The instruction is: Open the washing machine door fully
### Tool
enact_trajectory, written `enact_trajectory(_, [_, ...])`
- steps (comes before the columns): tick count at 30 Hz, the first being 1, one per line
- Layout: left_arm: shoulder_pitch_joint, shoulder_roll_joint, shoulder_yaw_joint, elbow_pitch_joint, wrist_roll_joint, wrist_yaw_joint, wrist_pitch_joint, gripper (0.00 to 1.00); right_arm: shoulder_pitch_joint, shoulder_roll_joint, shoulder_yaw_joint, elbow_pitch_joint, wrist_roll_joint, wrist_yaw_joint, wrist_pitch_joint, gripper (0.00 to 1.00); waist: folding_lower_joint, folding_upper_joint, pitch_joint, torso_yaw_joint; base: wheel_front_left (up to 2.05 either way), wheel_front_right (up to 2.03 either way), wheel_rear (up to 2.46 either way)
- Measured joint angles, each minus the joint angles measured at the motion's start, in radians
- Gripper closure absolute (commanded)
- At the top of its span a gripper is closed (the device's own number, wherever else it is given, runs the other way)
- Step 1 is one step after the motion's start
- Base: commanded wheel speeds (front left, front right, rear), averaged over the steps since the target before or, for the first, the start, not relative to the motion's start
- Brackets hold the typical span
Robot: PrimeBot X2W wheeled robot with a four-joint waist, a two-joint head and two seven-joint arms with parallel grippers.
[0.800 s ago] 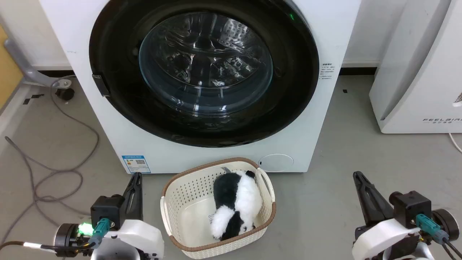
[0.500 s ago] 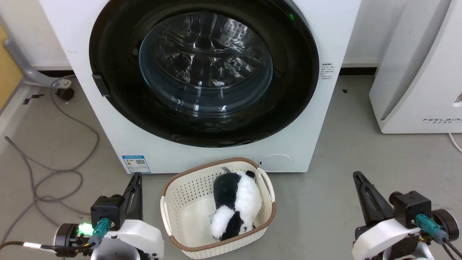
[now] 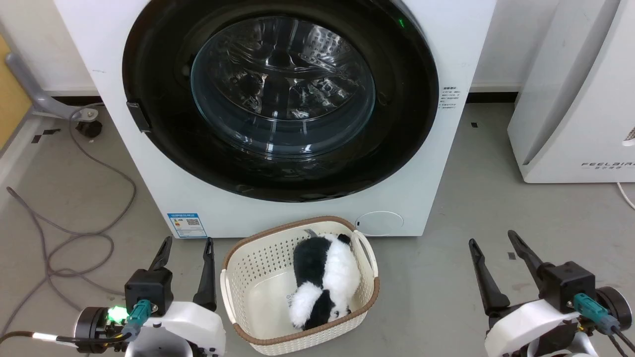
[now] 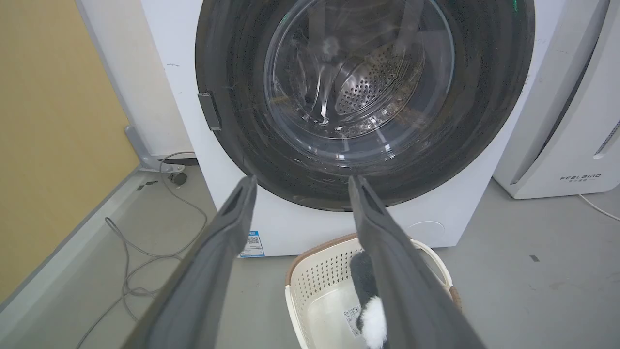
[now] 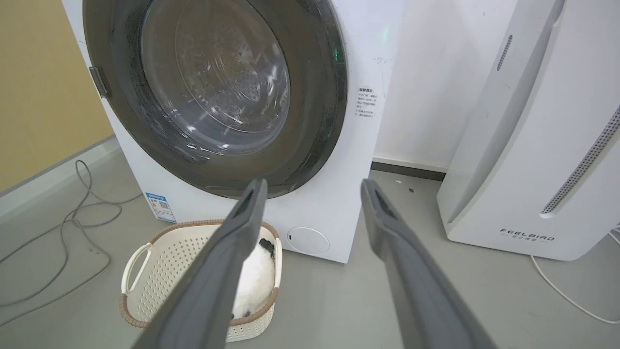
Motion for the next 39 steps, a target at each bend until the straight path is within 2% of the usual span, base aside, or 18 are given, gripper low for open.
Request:
enact_trajectory(12, [-0.001,0.0,-0.016,0.011,0.0,0.018,-0.023,0.0,-0.003,0.0,-0.022,0.001,0.097,0.0,-0.02,0.0,0.0001,0.0,0.005,-0.001,0.0,0.0,0.0])
enact_trajectory(13, [-0.001,0.0,-0.016,0.012,0.0,0.019,-0.027,0.0,-0.004,0.0,-0.024,0.001,0.109,0.0,-0.026,0.71,0.0002,0.0,0.006,-0.001,0.0,0.0,0.0])
enact_trajectory(14, [-0.002,0.0,-0.017,0.013,-0.001,0.021,-0.028,0.0,-0.005,0.0,-0.026,0.002,0.123,0.0,-0.028,1.0,0.0001,0.0,0.006,0.0,0.0,0.0,0.0])
enact_trajectory(22, [-0.006,0.0,-0.023,0.02,-0.003,0.035,-0.045,0.0,-0.037,0.0,-0.055,0.028,0.272,0.0,-0.044,1.0,0.0001,0.0,0.018,0.001,0.0,0.0,0.0])
enact_trajectory(39, [-0.045,0.0,-0.041,0.02,-0.003,0.06,-0.08,0.0,-0.223,-0.023,-0.179,0.195,0.627,0.0,-0.023,1.0,0.0001,0.0,0.078,0.015,0.0,0.0,0.0])
